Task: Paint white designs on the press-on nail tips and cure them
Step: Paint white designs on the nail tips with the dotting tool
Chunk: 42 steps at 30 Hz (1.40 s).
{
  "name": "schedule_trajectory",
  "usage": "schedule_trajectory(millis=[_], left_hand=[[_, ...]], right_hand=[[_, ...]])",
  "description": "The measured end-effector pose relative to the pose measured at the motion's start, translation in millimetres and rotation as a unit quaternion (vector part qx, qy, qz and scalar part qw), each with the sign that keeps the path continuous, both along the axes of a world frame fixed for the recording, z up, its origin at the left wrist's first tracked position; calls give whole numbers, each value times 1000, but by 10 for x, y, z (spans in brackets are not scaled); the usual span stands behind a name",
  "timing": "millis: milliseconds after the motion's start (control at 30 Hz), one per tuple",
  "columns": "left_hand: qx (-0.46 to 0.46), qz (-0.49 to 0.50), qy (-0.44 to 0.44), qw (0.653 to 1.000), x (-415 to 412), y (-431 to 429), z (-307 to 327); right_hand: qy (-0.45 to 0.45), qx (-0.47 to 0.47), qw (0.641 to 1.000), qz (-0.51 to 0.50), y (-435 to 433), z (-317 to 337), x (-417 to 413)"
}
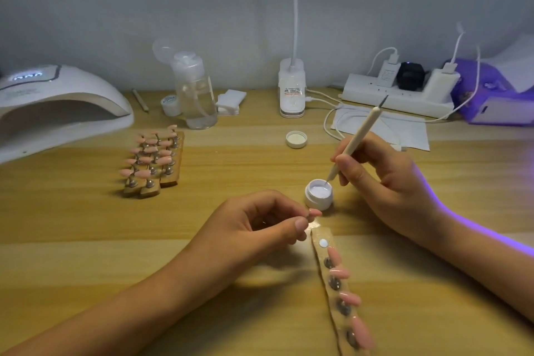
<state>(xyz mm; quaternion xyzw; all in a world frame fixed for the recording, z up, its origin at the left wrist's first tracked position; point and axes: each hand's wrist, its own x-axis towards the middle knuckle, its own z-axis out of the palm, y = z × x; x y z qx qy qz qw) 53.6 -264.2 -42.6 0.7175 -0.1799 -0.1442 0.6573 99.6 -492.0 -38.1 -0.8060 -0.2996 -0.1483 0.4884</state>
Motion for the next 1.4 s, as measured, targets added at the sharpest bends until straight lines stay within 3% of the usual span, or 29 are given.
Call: schedule_trajectory(millis=[400,567,733,1067,1233,1333,1400], left_hand=[[0,-6,0,1000,-16,-16,6],[-6,-12,6,1000,-10,-19,8],[3,-11,0,1000,2,-15,-10],[3,-16,3,1000,-10,-28,-8],[-20,30,-3,999,-44,-53,26],[-87,60,-1,994,-88,-101,60],[-66,50,-19,996,-111,-135,60]], right_hand=[[-32,-77,996,20,9,-25,-3],[-32,-1,999,17,-13,-16,-16],[50,90,995,4,-52,-6,-8],[85,66,994,-12,-39,23,-15],[106,194,975,-9,-36,93,-55],[178,306,935,16,-57,120,-81],[230,340,911,40,-37,92,-112]])
